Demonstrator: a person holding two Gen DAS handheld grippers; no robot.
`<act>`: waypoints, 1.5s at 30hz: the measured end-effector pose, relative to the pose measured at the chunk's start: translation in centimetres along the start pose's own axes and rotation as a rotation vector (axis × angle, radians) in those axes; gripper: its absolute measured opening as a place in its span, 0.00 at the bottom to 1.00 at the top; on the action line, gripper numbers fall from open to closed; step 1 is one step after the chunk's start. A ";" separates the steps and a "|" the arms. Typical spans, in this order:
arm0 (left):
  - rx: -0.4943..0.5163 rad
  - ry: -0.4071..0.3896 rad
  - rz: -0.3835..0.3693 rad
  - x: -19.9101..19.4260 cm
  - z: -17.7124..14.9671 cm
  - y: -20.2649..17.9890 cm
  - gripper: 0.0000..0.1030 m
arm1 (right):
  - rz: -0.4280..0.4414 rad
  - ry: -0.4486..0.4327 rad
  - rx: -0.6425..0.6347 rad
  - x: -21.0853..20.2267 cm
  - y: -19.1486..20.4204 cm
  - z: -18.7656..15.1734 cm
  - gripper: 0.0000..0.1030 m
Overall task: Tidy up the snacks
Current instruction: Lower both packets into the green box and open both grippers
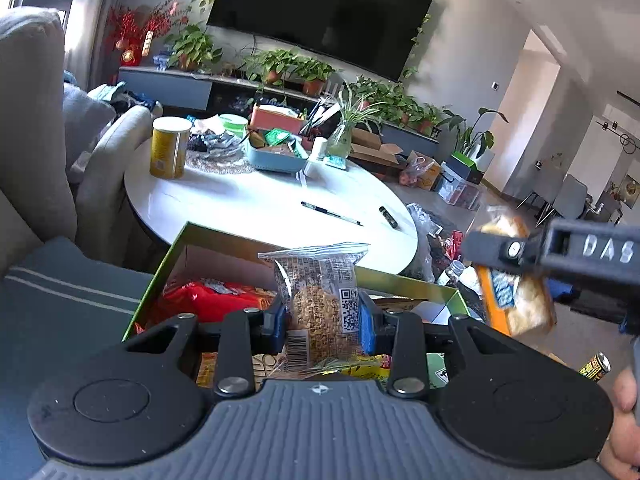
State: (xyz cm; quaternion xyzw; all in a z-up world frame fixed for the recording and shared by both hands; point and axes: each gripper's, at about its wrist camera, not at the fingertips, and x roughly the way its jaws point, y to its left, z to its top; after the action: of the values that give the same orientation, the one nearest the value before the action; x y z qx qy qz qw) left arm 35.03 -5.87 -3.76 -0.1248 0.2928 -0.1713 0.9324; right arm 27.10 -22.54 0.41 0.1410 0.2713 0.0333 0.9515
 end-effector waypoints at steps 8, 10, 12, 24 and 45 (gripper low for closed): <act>0.012 0.032 -0.004 1.1 -0.7 -0.3 0.31 | 0.012 0.019 0.062 1.7 -0.5 -0.5 1.00; 0.015 0.039 -0.004 1.4 -0.8 -0.3 0.31 | 0.003 0.031 0.054 2.2 -0.3 -0.8 1.00; 0.024 0.043 0.006 1.6 -1.0 -0.5 0.31 | -0.005 0.045 0.047 2.7 -0.1 -1.0 1.00; 0.046 0.062 0.022 2.2 -1.4 -0.5 0.34 | -0.009 0.095 0.037 3.6 0.1 -1.6 1.00; 0.086 0.038 0.044 1.6 -1.8 -1.2 0.51 | -0.088 0.148 -0.012 5.8 0.5 -3.5 1.00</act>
State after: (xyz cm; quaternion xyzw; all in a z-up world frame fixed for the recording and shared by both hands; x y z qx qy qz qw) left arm 34.89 -7.87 -5.61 -0.0748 0.3056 -0.1653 0.9347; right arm 30.19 -20.36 -5.18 0.1204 0.3466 0.0033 0.9303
